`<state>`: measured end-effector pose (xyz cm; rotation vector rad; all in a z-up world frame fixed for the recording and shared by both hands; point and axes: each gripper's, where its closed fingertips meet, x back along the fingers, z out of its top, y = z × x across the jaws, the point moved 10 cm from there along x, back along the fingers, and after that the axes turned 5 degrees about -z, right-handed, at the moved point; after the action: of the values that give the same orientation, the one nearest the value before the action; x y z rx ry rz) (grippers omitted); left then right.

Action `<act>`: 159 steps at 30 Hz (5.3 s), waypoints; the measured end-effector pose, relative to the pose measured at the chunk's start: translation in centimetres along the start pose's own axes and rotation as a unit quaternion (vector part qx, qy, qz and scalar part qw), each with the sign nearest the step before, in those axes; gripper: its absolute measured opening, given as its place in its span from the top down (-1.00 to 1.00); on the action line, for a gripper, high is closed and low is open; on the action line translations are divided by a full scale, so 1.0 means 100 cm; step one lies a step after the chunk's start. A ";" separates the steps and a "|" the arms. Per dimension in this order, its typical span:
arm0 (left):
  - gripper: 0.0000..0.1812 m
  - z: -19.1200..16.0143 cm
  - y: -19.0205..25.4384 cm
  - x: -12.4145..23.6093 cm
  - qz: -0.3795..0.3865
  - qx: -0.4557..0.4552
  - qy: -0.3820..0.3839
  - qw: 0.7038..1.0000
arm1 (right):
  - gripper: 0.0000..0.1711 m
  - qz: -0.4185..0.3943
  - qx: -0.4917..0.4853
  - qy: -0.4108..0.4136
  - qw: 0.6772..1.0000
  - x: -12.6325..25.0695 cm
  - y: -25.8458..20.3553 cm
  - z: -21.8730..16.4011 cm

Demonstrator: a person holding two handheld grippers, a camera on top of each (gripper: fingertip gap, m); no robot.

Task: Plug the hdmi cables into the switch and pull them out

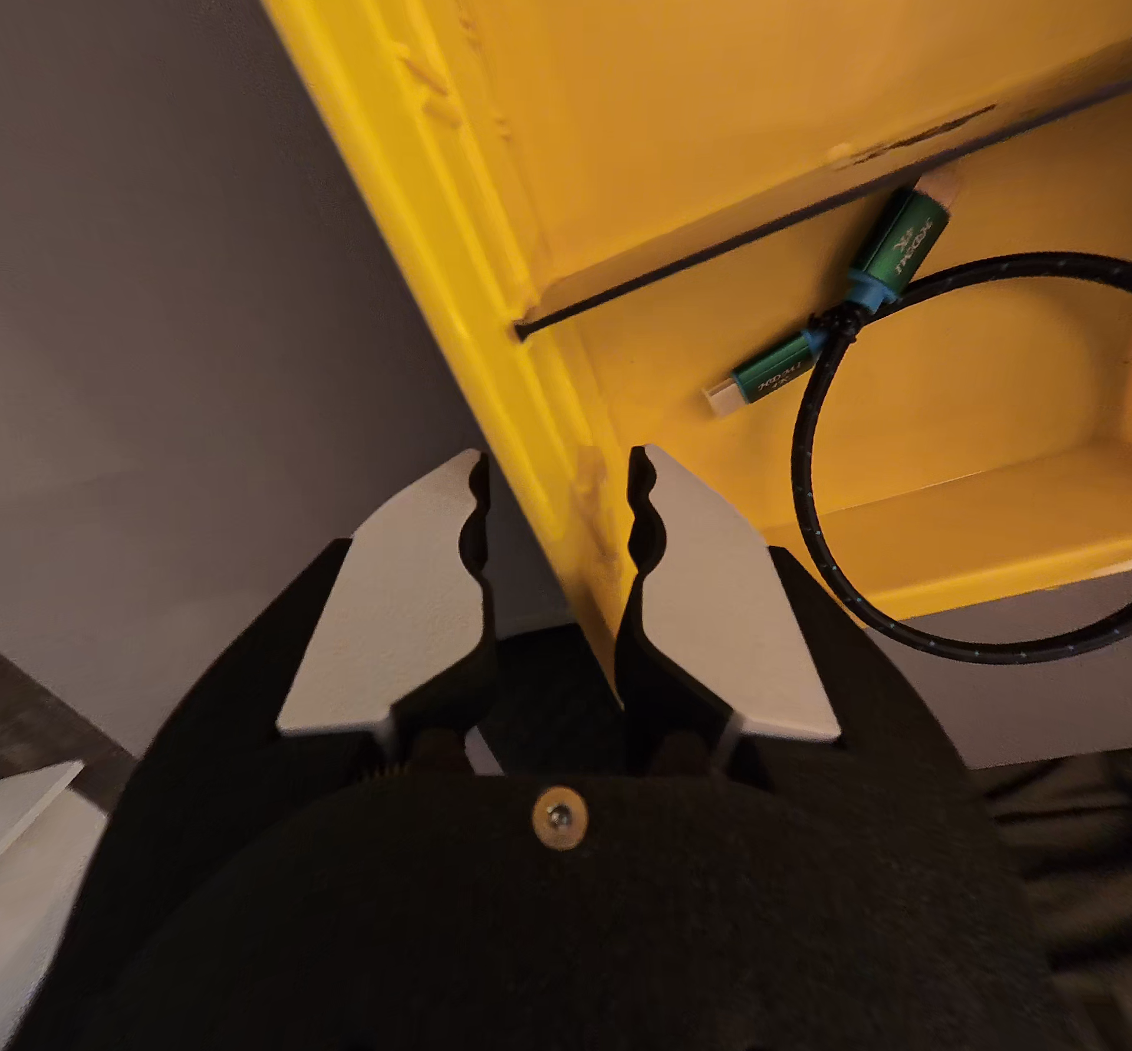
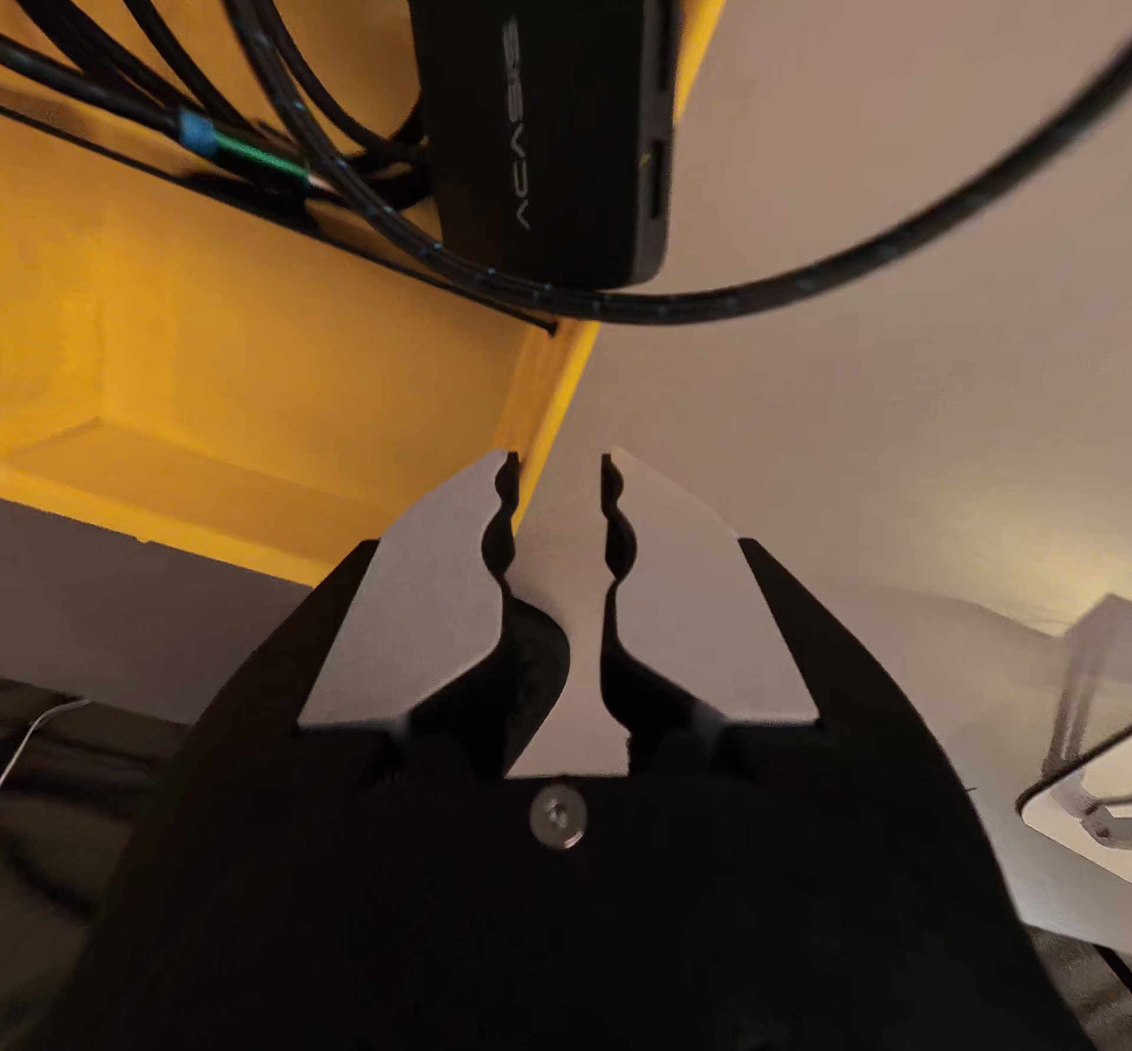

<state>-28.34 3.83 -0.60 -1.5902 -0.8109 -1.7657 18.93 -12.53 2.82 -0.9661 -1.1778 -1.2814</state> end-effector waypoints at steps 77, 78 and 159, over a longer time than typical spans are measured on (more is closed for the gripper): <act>0.39 -0.088 0.037 0.144 -0.270 -0.076 0.396 0.875 | 0.93 0.134 -0.188 0.071 0.970 0.131 0.100 -0.032; 0.39 -0.080 0.051 0.140 -0.271 -0.099 0.368 0.884 | 0.94 0.137 -0.214 0.076 0.964 0.124 0.114 -0.048; 0.88 0.052 0.059 -0.004 -0.184 -0.004 -0.037 0.982 | 0.87 0.086 -0.183 -0.034 0.979 -0.071 0.173 -0.121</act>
<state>-20.51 4.28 -0.34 -1.5955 -1.1978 -1.9691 37.85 -21.62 -4.71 -1.3607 -0.9002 -1.3583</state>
